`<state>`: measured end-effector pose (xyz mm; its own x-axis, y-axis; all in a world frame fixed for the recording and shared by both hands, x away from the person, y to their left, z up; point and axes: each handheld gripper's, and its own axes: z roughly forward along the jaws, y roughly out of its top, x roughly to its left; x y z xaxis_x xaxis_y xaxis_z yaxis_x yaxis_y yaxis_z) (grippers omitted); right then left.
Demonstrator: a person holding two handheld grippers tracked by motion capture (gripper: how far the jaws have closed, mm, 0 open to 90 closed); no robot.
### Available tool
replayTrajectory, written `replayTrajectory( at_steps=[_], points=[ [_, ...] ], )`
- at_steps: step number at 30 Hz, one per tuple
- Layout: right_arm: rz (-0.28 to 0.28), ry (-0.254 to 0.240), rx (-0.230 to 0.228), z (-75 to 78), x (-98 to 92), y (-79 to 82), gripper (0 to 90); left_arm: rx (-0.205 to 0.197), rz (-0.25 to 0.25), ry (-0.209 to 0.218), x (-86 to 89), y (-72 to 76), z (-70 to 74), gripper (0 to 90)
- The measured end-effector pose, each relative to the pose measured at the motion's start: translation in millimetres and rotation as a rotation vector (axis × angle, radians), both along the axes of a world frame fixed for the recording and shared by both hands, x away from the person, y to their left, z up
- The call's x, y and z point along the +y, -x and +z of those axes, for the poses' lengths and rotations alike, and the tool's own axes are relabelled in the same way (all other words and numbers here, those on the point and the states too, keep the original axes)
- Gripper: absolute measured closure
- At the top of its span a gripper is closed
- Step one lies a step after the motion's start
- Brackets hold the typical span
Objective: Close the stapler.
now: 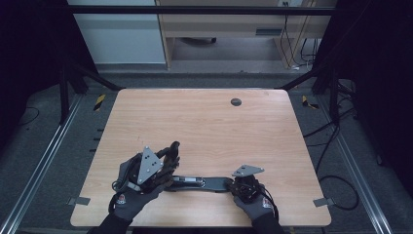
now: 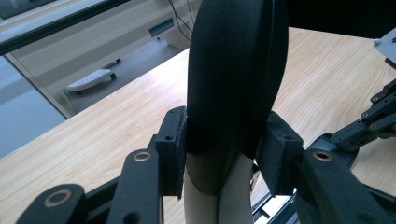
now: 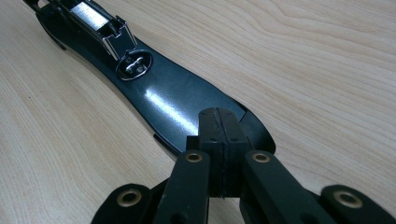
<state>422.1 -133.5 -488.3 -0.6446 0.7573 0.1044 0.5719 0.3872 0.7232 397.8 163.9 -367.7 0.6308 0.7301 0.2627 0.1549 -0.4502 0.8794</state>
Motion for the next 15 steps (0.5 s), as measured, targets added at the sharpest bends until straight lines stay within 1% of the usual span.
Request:
replayTrajectory(
  at_steps=[4,11,15],
  points=[
    [-0.002,0.0,0.001,0.0,0.1,0.1,90.0,-0.001,-0.002,-0.002,-2.1,-0.1,-0.5,56.5],
    [0.002,-0.002,0.0,0.0,0.1,0.1,90.0,-0.019,-0.016,-0.037,-12.7,0.6,-3.4,56.1],
    [0.006,0.0,-0.004,-0.2,-0.1,-0.1,90.0,-0.02,-0.022,-0.046,-17.7,0.5,-4.8,55.6]
  ],
)
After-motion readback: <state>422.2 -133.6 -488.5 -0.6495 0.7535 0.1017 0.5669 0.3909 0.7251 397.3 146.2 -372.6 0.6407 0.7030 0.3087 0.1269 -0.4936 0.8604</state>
